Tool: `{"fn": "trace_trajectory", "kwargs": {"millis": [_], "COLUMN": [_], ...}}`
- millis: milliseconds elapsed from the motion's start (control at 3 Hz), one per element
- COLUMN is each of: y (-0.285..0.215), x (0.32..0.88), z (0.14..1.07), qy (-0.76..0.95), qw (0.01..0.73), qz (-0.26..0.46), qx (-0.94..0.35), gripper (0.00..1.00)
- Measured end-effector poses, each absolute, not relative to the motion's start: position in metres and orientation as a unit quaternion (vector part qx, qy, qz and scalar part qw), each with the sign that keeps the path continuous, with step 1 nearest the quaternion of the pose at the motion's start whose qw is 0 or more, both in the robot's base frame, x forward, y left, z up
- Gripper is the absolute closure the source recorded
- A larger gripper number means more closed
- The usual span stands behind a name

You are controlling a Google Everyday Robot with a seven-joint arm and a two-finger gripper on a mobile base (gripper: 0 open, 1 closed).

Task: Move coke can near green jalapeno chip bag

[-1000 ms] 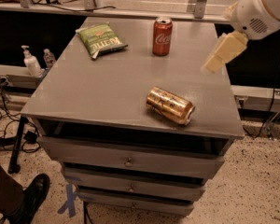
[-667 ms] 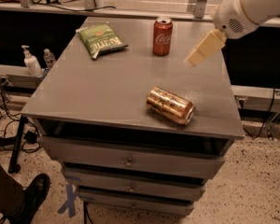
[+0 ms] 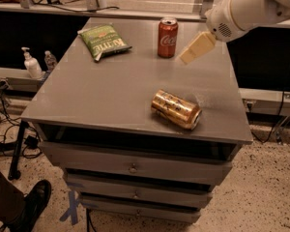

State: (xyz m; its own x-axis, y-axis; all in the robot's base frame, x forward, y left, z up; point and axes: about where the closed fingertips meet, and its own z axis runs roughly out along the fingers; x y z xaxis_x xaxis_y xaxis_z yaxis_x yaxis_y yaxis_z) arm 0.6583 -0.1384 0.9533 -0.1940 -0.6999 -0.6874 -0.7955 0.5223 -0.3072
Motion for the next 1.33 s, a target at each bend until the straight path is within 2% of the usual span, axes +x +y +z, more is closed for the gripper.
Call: {"fn": "trace_trajectory", "kwargs": {"millis": [667,1000,1333], "y": [-0.145,-0.15,-0.133], "x": [0.684,0.718,0.747], "z": [0.931,0.926,0.923], "qy": [0.793,0.791,0.78], "qw": [0.468,0.515,0.543], "qz": [0.086,0.105,0.136], "qx": [-0.382,-0.314,-0.279], "gripper": [0.0,0.0,0.0]}}
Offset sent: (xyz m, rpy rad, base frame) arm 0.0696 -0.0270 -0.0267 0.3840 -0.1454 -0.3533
